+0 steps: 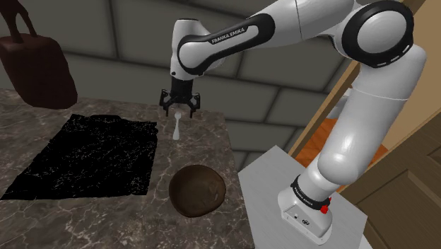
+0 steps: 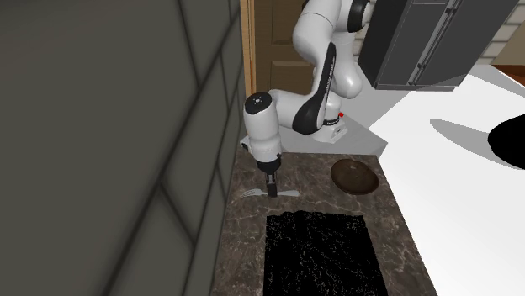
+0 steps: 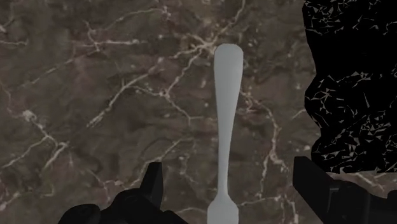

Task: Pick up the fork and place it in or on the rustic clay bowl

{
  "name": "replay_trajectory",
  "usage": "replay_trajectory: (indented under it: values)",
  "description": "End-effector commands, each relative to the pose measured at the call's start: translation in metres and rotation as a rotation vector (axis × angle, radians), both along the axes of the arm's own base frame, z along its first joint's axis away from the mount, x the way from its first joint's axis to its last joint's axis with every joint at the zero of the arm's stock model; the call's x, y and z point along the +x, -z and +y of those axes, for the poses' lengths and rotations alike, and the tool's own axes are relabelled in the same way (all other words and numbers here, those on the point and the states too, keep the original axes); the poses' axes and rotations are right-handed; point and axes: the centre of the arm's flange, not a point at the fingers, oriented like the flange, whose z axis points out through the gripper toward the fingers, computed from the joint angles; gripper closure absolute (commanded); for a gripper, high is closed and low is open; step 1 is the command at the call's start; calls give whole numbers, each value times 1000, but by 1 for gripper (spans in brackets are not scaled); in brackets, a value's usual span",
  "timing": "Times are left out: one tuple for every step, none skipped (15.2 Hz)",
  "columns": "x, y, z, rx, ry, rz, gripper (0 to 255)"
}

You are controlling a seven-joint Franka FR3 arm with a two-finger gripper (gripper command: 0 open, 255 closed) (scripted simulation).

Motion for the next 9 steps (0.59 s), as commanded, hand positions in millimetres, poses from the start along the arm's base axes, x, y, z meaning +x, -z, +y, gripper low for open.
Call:
replay_trajectory:
  values:
    - [3, 13, 3, 1, 9, 2, 0]
    - [3, 18, 4, 1, 9, 2, 0]
    - [2, 23, 4, 1, 9, 2, 0]
    - [2, 28, 4, 1, 9, 2, 0]
    - [1, 33, 5, 1, 9, 2, 0]
    - [0, 39, 5, 1, 9, 2, 0]
    - [0, 42, 6, 1, 9, 2, 0]
    - [0, 42, 6, 1, 9, 2, 0]
    - [0, 42, 6, 1, 9, 2, 0]
